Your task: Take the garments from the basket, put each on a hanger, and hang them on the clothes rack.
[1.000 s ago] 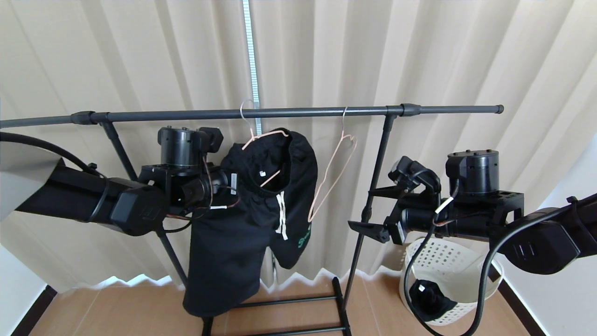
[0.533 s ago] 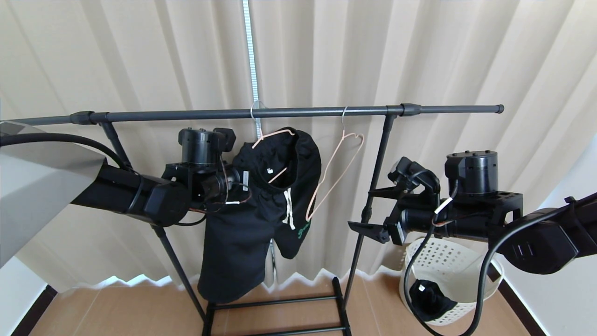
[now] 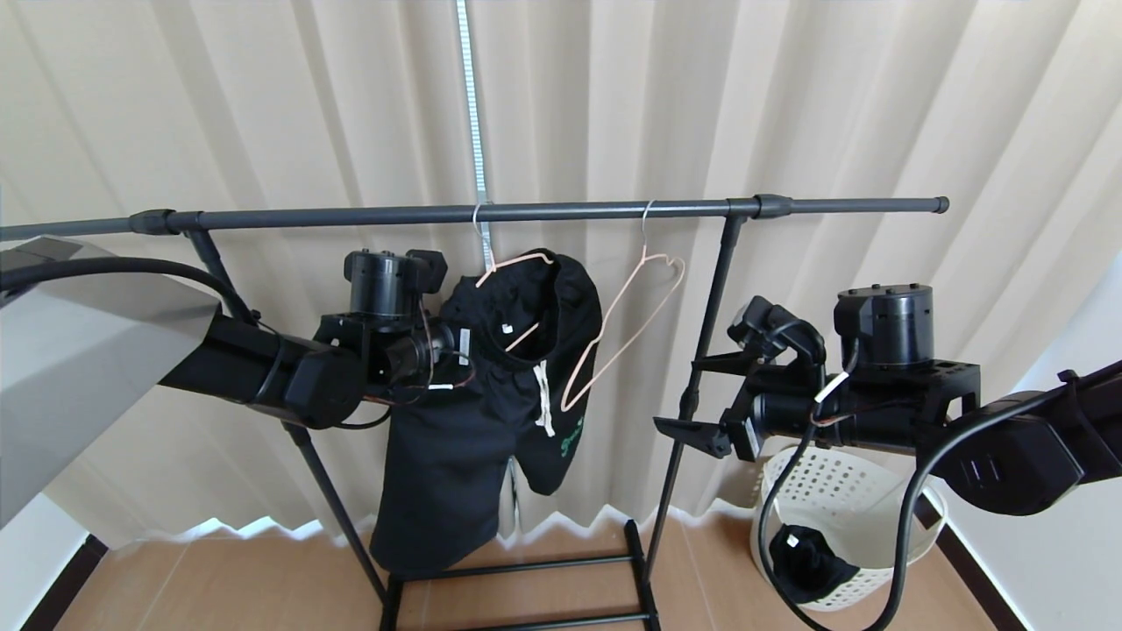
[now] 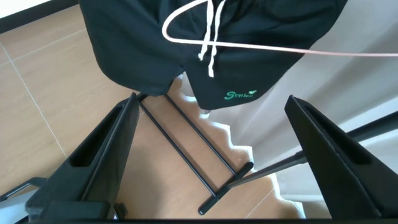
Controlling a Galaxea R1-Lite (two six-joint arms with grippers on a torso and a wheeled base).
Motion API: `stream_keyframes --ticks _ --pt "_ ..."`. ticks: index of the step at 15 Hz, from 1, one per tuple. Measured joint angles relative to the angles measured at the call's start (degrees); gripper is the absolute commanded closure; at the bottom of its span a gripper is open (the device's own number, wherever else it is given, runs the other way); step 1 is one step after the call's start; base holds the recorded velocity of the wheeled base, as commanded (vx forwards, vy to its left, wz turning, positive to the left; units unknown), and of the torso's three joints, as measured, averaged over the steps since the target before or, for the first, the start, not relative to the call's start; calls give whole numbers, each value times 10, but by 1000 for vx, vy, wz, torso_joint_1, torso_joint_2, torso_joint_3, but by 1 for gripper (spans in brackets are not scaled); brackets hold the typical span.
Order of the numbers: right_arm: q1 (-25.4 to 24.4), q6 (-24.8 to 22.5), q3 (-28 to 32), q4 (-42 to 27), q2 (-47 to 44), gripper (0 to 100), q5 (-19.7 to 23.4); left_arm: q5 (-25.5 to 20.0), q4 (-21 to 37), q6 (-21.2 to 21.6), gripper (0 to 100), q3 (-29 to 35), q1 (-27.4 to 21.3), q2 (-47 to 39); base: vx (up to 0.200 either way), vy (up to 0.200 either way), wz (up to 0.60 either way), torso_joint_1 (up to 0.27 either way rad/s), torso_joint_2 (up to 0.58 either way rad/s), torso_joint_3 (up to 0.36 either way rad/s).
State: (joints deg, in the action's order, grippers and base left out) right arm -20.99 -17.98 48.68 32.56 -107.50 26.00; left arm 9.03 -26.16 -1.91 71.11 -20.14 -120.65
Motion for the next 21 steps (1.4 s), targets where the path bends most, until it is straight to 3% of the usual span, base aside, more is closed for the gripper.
stream_keyframes --ticks 6,11,15,21 --pt "0 0 -1 0 0 0 0 0 -1 -10 0 -44 0 20 0 0 0 0 0 0" --pt "-2 0 -33 20 35 0 0 0 0 -10 0 -146 2 109 0 0 0 0 0 0" --pt "-3 16 -125 41 177 0 -10 -3 -1 -10 0 -293 2 259 0 0 0 0 0 0" --pt "-5 102 -245 -3 396 0 -102 -5 -7 -8 0 -498 1 488 0 0 0 0 0 0"
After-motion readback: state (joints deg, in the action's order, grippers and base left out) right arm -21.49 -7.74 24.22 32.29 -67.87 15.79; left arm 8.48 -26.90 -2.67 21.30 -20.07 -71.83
